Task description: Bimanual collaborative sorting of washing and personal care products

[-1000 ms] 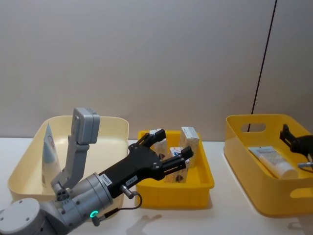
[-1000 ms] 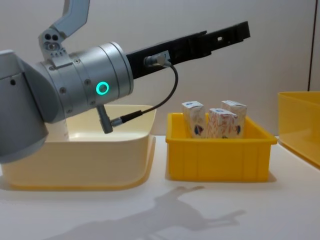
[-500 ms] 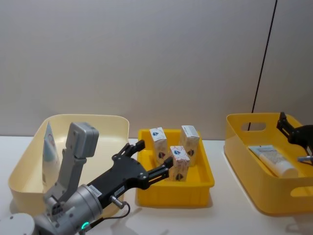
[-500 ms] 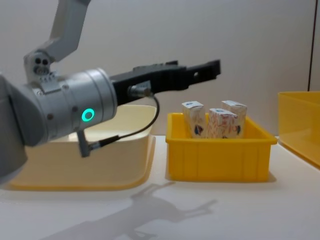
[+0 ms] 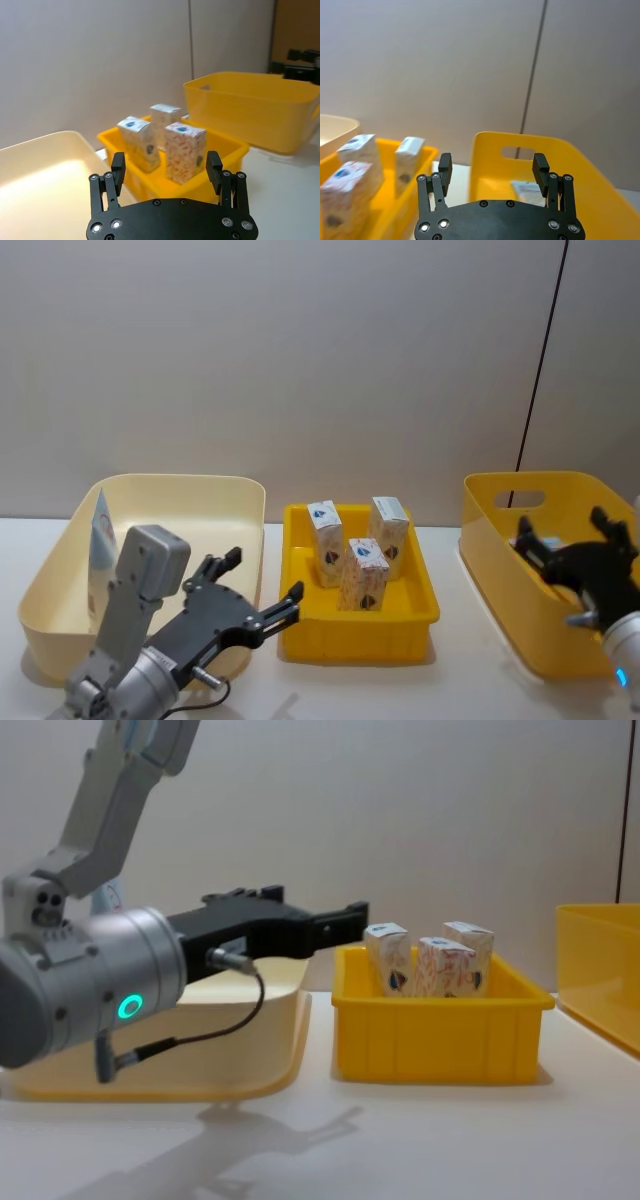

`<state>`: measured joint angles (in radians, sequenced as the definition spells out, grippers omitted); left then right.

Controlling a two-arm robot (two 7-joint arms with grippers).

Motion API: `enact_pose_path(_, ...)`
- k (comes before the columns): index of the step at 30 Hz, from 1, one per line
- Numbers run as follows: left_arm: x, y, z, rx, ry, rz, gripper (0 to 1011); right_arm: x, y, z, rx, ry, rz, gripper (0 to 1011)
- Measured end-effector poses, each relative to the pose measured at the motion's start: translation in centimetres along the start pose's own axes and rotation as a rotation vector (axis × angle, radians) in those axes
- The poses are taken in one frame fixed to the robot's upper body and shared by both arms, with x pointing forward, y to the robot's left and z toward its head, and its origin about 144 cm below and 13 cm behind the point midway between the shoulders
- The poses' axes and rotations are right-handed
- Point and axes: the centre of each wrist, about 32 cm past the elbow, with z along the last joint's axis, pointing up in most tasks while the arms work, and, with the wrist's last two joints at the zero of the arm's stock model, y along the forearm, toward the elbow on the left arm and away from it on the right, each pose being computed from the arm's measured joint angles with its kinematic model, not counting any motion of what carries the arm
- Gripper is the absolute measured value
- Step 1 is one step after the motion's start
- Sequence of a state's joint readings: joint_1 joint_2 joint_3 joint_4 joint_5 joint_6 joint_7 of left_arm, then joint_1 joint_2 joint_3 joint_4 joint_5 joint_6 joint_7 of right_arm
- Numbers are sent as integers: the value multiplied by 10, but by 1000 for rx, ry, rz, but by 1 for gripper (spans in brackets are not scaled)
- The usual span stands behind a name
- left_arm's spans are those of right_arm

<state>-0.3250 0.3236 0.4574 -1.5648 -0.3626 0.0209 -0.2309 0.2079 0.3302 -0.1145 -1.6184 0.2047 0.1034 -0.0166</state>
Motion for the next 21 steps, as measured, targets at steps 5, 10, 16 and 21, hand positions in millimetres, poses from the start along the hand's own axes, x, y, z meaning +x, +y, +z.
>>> enact_pose_path(5, -1, 8, -4, 20, -45, 57, 1003, -13, -14, -8, -6, 22, 58, 1001)
enact_pose_path(10, -4, 17, -8, 40, -100, 125, 1003, -24, -26, -14, -11, 43, 107, 1001)
enact_pose_path(16, -5, 25, -12, 53, -150, 182, 1003, -40, -43, -21, -19, 76, 173, 1001)
enact_pose_path(21, -6, 28, -13, 57, -168, 202, 1003, -49, -55, -26, -24, 101, 216, 1001)
